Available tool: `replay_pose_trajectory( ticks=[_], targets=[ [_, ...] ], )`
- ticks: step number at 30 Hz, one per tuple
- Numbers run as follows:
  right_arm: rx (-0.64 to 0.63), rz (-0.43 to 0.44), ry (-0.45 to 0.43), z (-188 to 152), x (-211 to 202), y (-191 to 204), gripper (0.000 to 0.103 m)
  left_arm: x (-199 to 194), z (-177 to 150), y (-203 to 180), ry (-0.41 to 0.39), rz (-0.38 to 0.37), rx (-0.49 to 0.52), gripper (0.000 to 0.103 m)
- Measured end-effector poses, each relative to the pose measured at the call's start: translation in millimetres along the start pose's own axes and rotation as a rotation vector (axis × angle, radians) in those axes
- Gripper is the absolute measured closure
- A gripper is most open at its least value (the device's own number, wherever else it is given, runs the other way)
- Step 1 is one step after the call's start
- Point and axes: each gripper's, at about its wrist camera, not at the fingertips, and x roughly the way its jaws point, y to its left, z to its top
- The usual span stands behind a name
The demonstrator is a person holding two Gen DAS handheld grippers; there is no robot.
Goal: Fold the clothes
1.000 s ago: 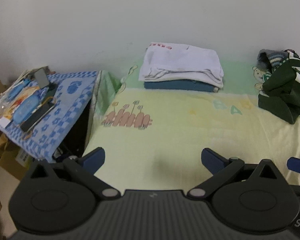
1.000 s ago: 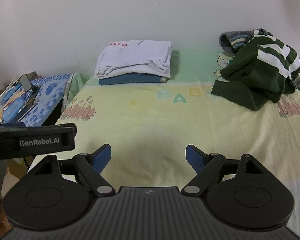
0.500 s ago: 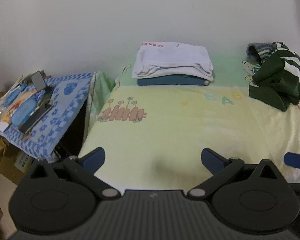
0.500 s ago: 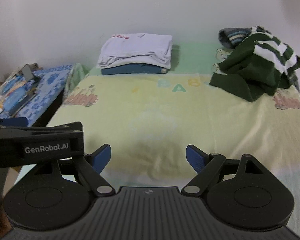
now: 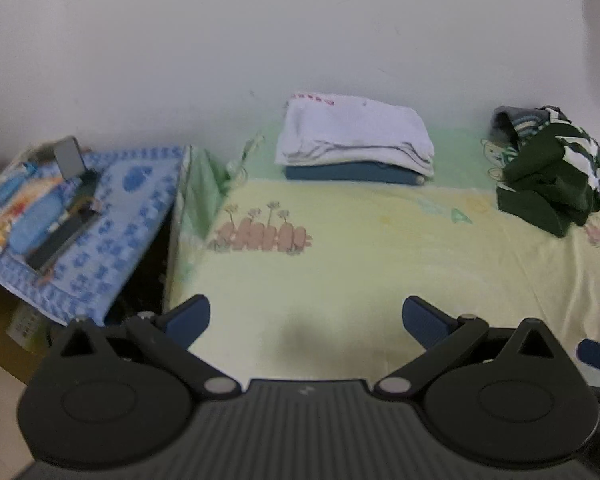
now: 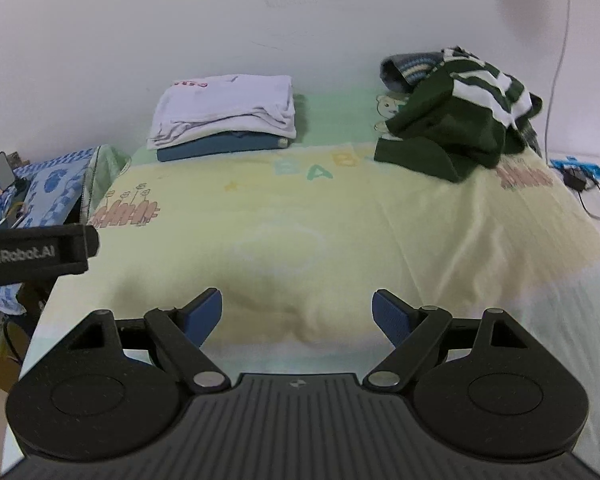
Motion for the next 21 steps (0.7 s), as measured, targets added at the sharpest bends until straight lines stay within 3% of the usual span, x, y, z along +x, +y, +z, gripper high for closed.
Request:
replay_pose_trajectory(
  ticks=[4,10,14,21],
  targets=[
    [0.002,-0.004,-0.008,0.8,-5.6,6.2,0.018,-2.4,-6.4,6.6,0.005,-0.029,-0.014,0.001],
    [0.006,-0.021,-0.011,2.6,-8.7,6.1,0.018,3.5,-18.4,1.0,0.062,0.032,0.066,0.001],
    [0.038,0.01,-0.05,1.7,-15.0,1.3,0.017,2.9,-25.3,-1.0,0.087,0.037,0.051,0.001],
    [0.04,-0.026,-0.043,-0.7,-15.2,-2.6,0.017,-1.0,-31.0,-10.6,0.094,0.053,0.039,0.001]
  ],
)
